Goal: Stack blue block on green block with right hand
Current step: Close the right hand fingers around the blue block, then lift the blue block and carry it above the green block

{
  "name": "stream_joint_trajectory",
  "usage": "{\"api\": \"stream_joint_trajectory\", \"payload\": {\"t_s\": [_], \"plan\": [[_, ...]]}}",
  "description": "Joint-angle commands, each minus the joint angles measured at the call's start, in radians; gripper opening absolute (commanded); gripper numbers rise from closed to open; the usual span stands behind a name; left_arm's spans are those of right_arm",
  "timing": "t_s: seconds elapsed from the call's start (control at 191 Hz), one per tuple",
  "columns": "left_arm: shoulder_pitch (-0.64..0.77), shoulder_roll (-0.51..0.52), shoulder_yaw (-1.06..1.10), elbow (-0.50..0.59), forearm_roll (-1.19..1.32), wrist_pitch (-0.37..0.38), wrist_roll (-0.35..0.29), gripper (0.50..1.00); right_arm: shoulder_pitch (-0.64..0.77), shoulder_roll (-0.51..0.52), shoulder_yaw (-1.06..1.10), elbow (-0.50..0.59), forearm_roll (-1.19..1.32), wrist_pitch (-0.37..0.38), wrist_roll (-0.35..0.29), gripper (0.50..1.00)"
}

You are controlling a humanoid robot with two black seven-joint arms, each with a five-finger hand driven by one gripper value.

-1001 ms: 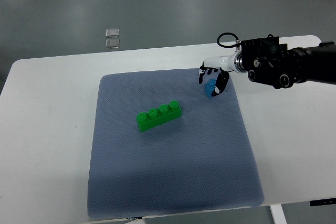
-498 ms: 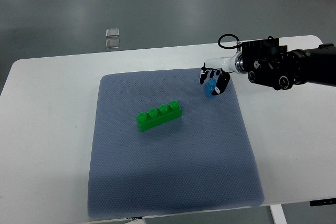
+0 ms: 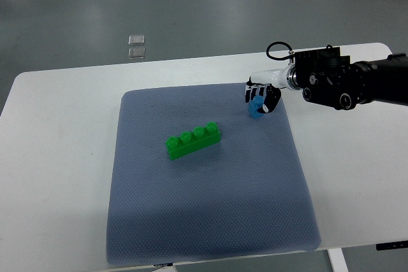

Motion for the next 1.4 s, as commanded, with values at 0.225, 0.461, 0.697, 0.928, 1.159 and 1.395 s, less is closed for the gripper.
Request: {"api": "stream_joint_trajectory", "payload": {"t_s": [0.225, 0.461, 0.697, 0.928, 1.159, 1.395], "plan": [[0.0, 0.0, 0.0, 0.0, 0.0, 0.0, 0.0, 1.0, -0.002, 0.0, -0.002, 0.001, -0.002, -0.001, 0.002, 0.672], [0.0, 0.0, 0.0, 0.0, 0.0, 0.0, 0.0, 1.0, -0.005, 0.0, -0.003, 0.001, -0.002, -0.001, 0.005, 0.666], [0.0, 0.0, 0.0, 0.0, 0.0, 0.0, 0.0, 1.0, -0.006, 0.0, -0.003, 0.001, -0.014, -0.004, 0.009, 0.541], [0.0, 0.0, 0.0, 0.0, 0.0, 0.0, 0.0, 1.0, 0.002, -0.005, -0.005, 0.004, -0.019, -0.007, 0.011, 0.515], [0.0, 0.0, 0.0, 0.0, 0.0, 0.0, 0.0, 1.0, 0.075, -0.029, -0.028, 0.05, -0.017, -0.001, 0.012, 0.515], [0.0, 0.0, 0.0, 0.0, 0.0, 0.0, 0.0, 1.0, 0.216, -0.055, -0.06, 0.164, -0.017, 0.002, 0.014, 0.517]]}}
